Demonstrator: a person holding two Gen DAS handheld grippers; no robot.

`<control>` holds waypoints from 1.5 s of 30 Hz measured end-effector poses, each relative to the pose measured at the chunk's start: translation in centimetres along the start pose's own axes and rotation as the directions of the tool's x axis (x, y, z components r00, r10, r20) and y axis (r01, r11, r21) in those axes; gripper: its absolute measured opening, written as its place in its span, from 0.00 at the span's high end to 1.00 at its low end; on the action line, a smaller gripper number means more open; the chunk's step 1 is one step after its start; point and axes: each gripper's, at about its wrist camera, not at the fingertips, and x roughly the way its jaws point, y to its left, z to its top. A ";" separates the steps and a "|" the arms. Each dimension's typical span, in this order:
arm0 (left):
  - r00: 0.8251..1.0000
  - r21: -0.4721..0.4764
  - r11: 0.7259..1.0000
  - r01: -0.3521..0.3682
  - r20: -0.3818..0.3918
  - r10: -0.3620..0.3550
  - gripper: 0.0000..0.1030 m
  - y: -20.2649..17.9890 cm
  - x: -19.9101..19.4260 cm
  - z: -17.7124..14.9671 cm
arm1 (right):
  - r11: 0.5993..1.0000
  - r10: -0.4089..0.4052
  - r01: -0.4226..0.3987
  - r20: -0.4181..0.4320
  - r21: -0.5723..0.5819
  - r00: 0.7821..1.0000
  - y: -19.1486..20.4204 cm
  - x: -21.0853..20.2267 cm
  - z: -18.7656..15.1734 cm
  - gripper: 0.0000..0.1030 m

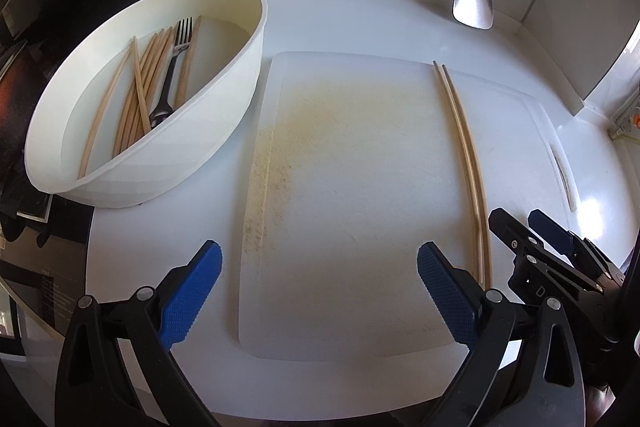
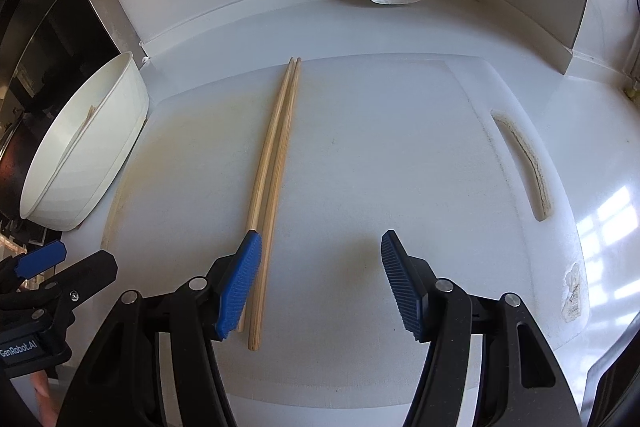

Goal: Organize utensils
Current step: 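Lower both open tools around the last two chopsticks on the board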

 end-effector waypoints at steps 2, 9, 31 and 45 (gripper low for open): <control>1.000 0.002 1.000 0.006 -0.005 -0.006 0.06 0.2 0.3 0.2 | 1.000 -0.015 0.015 0.003 -0.014 1.000 0.3 0.2 0.1 0.42; 1.000 0.007 1.000 0.017 -0.010 -0.017 0.06 0.6 0.8 0.5 | 0.992 -0.076 0.078 0.028 -0.095 0.997 1.4 0.6 0.1 0.42; 0.999 0.010 1.000 0.024 -0.025 -0.023 0.07 0.3 1.5 0.4 | 0.989 -0.147 0.148 0.061 -0.009 0.987 -2.2 0.9 0.9 0.43; 0.999 0.015 0.999 0.047 -0.019 -0.046 0.07 -0.3 1.6 0.4 | 0.992 -0.128 0.128 0.100 0.001 0.987 -5.1 0.1 1.0 0.43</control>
